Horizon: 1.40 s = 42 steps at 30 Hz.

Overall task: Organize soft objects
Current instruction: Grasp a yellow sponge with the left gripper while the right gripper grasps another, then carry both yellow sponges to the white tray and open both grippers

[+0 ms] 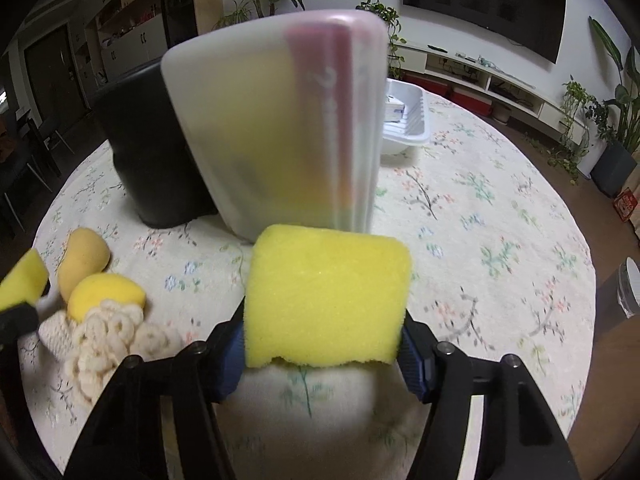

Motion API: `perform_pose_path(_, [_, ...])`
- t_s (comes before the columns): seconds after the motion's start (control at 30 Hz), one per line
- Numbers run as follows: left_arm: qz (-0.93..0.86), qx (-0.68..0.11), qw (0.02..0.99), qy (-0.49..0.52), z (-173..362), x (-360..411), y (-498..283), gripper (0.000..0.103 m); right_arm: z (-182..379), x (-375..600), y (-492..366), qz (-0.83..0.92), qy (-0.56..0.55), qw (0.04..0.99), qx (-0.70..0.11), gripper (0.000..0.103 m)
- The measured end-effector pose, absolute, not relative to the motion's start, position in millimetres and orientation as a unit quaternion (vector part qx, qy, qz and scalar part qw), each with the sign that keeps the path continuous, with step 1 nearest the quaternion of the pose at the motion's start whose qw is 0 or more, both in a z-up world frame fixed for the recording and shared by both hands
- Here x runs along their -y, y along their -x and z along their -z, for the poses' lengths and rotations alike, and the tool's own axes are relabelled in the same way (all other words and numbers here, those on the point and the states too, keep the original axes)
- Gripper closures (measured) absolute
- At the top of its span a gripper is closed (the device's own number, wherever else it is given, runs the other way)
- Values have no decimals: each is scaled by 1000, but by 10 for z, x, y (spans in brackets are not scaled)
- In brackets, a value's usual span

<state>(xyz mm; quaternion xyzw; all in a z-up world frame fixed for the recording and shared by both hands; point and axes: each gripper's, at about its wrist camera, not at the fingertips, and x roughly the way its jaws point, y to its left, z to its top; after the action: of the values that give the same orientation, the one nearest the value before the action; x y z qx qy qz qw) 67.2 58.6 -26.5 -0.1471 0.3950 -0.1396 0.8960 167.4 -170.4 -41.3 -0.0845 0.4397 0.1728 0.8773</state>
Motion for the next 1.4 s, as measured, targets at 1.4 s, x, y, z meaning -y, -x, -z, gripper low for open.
perform_pose_path(1.4, [135, -385, 912, 47, -487, -1376, -2976, 53, -487, 3121, -3226, -73, 88, 880, -460, 41])
